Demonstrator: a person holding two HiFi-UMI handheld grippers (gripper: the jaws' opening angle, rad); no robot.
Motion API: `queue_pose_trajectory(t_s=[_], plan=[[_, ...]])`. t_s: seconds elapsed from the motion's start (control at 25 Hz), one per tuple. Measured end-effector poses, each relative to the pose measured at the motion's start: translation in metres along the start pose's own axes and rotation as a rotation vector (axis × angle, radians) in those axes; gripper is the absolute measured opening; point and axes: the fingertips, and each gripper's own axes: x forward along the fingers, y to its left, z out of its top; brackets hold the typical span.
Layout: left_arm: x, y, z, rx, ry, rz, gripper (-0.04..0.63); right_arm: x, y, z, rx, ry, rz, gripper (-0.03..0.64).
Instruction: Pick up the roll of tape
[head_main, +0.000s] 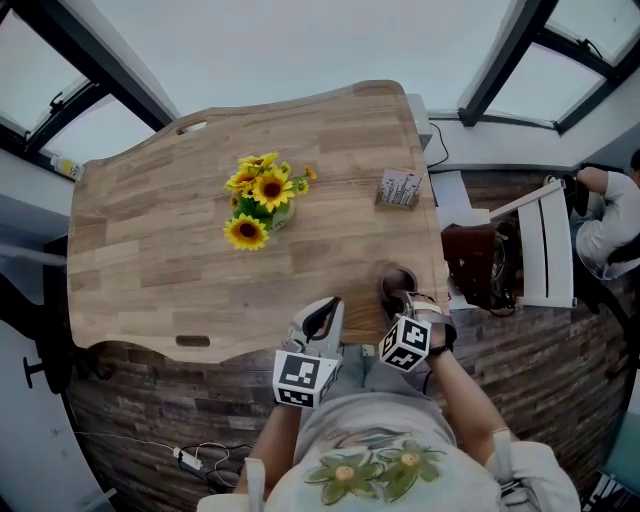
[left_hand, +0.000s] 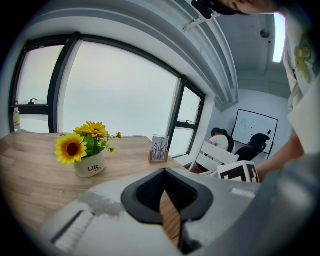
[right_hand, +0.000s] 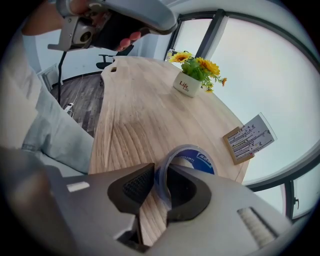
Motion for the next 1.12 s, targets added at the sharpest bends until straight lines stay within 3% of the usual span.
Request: queue_pose_trajectory(t_s=[0.48,1.12], plan=[[-0.004,-0.005,0.0,0.004,-0.014,-0.006,0.005,-0.008,-0.004,0.002,0.031,-0.014,-0.004,0.081],[-0.01,-0.012,0.002,0.017,-0.029,-0.014,0.005,-0.036,-0.014,0.026,0.125,-0.115,-0.017,0.083]])
